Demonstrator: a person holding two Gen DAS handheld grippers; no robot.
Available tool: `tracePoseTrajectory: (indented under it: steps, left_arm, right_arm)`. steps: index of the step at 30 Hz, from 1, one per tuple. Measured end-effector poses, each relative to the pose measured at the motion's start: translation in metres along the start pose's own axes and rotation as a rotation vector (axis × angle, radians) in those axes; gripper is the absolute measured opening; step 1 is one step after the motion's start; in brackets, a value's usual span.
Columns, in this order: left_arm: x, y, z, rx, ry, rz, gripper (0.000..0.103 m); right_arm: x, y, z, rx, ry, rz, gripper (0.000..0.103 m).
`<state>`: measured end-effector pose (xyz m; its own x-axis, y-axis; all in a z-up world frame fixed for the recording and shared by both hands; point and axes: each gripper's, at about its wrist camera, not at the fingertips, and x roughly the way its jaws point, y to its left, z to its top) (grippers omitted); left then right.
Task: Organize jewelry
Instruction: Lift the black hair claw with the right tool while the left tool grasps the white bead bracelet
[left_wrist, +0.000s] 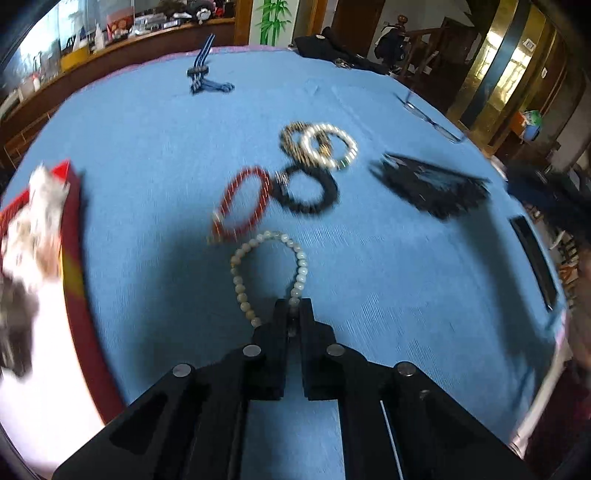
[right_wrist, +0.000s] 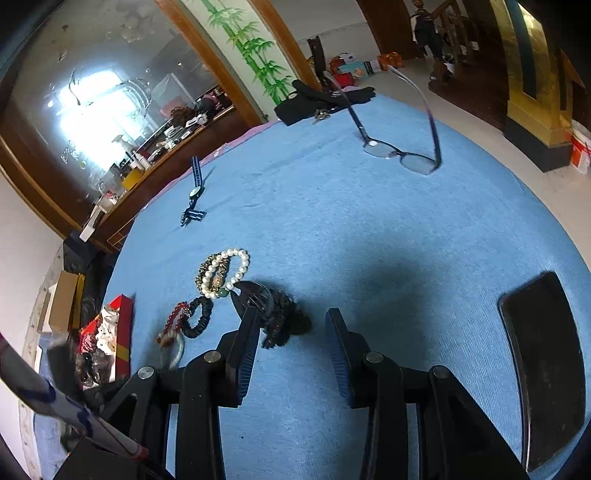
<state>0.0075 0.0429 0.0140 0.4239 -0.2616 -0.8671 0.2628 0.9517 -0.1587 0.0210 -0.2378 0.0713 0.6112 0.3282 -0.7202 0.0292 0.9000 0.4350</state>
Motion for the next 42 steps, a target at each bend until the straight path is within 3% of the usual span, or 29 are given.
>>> tracePoseTrajectory:
  steps: [4,6,14,17,22,29,31,33,35,42]
  left_arm:
    - [-0.026,-0.009,-0.026,0.020,-0.021,-0.054,0.005]
    - [-0.039,-0.011,-0.031,0.033,-0.048,-0.062,0.005]
    - [-0.047,-0.005,-0.033,0.007,-0.062,-0.043,0.005]
    - [-0.042,-0.001,-0.031,-0.004,-0.059,-0.046,0.005]
    - [-0.040,-0.003,-0.030,-0.001,-0.059,-0.049,0.005]
    - [-0.038,-0.003,-0.030,-0.001,-0.062,-0.044,0.005]
    - [-0.037,-0.003,-0.031,-0.001,-0.062,-0.043,0.005]
    - [-0.037,-0.004,-0.031,0.001,-0.063,-0.043,0.005]
    - [-0.037,-0.005,-0.031,0.004,-0.066,-0.044,0.005]
    - [-0.044,-0.004,-0.029,-0.003,-0.092,-0.058,0.005]
  right_arm:
    - [0.015,0.008,0.014,-0.038,0.013,0.010,0.055]
    - [0.033,0.011,0.022,-0.070,0.052,0.030,0.066]
    - [0.083,0.016,0.030,-0.121,0.171,0.043,0.067]
    - [0.082,0.031,0.020,-0.209,0.188,0.069,0.069]
    - [0.079,0.061,-0.002,-0.436,0.151,-0.038,0.076]
    - [0.089,0.069,-0.018,-0.593,0.106,-0.215,0.076]
    - [0.093,0.067,-0.019,-0.602,0.102,-0.255,0.070]
    - [0.093,0.063,-0.019,-0.587,0.110,-0.253,0.051]
    - [0.089,0.061,-0.018,-0.564,0.100,-0.240,0.046]
    - [0.061,0.054,-0.018,-0.472,0.058,-0.174,0.046]
